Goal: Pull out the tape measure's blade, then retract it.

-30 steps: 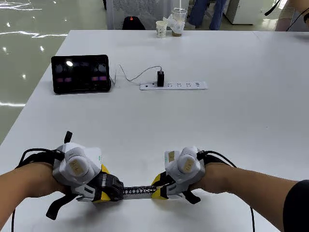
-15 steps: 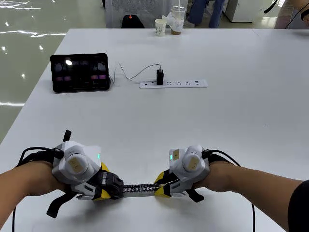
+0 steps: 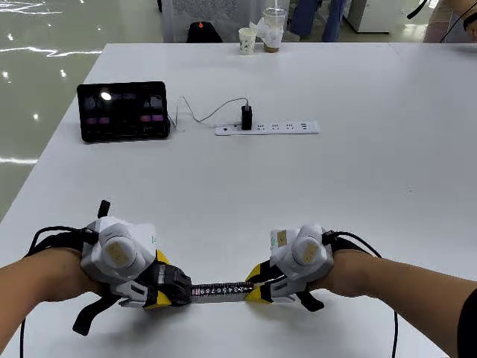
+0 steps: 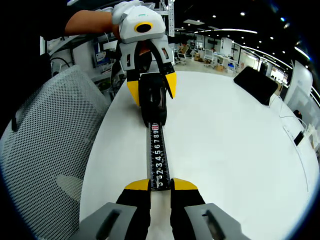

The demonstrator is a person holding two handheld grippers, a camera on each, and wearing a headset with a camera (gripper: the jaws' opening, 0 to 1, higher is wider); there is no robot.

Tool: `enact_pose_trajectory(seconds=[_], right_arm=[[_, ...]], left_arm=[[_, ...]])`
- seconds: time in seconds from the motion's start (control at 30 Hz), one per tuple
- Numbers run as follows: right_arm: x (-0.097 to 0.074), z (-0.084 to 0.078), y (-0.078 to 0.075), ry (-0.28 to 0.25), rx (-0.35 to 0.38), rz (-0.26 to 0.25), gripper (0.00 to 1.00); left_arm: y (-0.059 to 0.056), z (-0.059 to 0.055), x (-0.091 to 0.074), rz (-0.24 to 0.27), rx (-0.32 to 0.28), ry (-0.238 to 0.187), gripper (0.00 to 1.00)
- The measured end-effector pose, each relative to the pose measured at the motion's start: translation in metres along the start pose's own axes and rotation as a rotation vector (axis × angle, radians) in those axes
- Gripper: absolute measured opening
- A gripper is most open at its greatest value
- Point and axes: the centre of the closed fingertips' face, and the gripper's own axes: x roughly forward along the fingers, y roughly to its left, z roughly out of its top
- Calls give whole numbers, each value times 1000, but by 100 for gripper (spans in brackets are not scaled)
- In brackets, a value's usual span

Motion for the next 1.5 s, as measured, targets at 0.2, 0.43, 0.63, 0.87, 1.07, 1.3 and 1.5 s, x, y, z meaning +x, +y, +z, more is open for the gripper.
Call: enact_pose_trajectory(seconds=[0.2, 0.43, 0.63, 0.87, 1.07, 1.3, 1.5], right_arm=[[-3, -6, -1, -5, 9, -5, 11], [-6, -10, -2, 1, 12, -7, 11], [-9, -12, -2, 0, 15, -9, 11], [-12, -14, -3, 2, 19, -9, 11], [-16, -17, -4, 2, 21, -10, 11], [-22, -21, -3, 6, 25, -11, 11], [-23, -24, -4, 9, 26, -12, 11]], left_arm=[[0, 0, 0, -1, 0, -1, 31], [1, 0, 0, 0, -1, -2, 31], [1, 0, 0, 2, -4, -3, 31], [1, -1, 1, 2, -3, -4, 31], [1, 0, 0, 2, -4, -4, 31], [0, 0, 0, 3, -5, -5, 31], [0, 0, 0, 4, -6, -4, 31]])
